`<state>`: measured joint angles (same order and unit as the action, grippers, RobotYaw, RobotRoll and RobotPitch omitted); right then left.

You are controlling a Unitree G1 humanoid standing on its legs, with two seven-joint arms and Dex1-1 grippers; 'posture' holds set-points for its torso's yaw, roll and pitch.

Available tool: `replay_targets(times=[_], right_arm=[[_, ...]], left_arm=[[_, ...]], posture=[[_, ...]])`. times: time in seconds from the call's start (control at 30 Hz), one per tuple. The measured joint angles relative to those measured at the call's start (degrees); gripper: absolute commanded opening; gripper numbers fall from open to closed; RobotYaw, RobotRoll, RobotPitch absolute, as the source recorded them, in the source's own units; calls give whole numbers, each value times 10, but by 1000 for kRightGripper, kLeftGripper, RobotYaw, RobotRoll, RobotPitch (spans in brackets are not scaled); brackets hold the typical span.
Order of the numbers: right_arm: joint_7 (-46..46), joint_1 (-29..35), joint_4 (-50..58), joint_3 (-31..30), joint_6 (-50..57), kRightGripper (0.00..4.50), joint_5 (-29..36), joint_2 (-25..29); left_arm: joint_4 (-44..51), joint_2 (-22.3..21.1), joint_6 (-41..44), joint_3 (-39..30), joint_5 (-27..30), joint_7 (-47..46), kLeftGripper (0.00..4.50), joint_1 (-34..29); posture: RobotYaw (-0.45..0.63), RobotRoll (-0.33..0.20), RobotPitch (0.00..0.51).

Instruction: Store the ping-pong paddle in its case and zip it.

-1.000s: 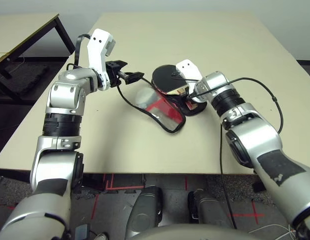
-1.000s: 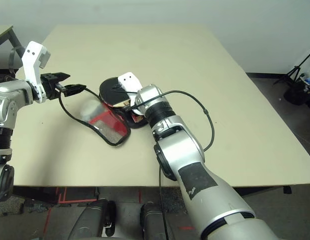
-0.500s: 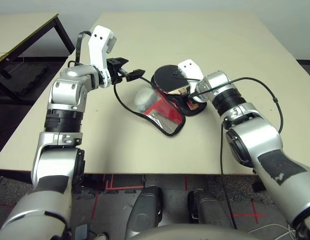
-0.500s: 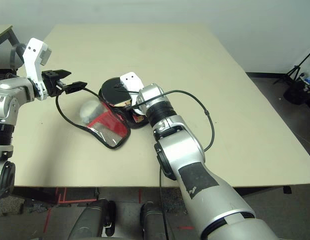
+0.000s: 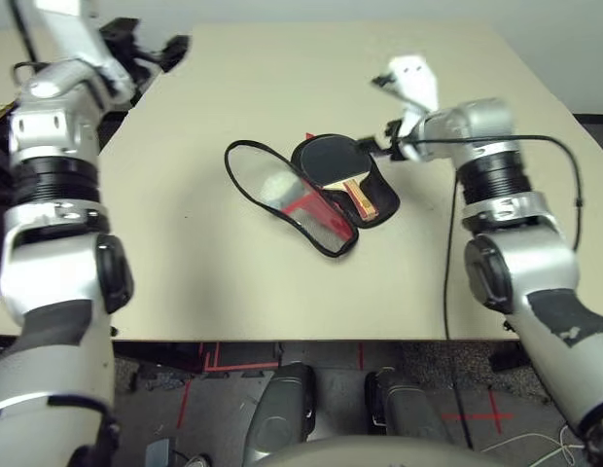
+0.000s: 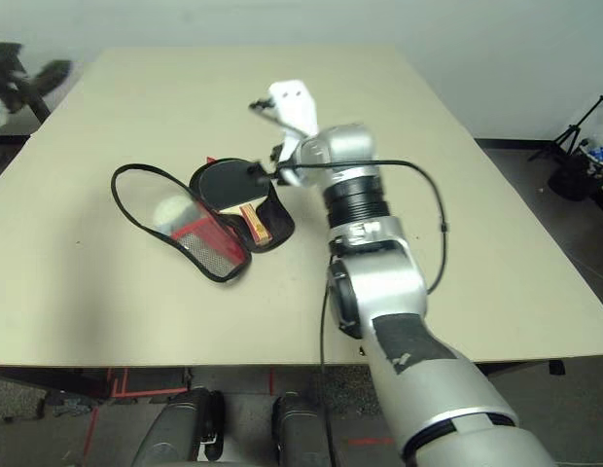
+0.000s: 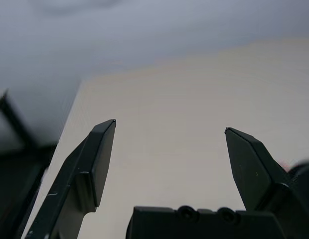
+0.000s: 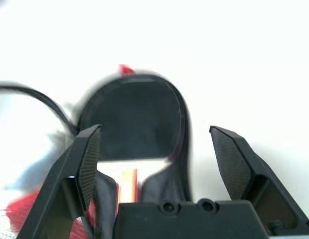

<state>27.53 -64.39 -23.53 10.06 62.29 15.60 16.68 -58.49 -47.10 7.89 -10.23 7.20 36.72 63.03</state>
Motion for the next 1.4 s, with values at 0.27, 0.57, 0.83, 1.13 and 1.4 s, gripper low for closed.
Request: replay_targets(times=[0.27, 0.57, 0.83, 1.13, 1.4], right_arm=[[213, 147, 184, -98, -137, 4471, 33, 170], [288, 186, 183, -165, -265, 4471, -14, 210], [296, 168, 133, -166, -293, 4471, -23, 199], [269, 119, 64, -156, -264, 4471, -26, 194], [261, 115, 59, -148, -79, 4471, 6, 196]], left_arm=[[54, 27, 68, 41, 4, 152, 4500, -151], [452, 75, 391, 120, 132, 276, 4500, -217], [397, 167, 392, 109, 150, 215, 4500, -76], [154, 247, 191, 120, 73, 161, 4500, -47], [134, 251, 173, 121, 63, 186, 4500, -45]], posture=[[143, 0, 88], [133, 0, 97], [125, 0, 96], [112, 0, 107], [126, 0, 98]])
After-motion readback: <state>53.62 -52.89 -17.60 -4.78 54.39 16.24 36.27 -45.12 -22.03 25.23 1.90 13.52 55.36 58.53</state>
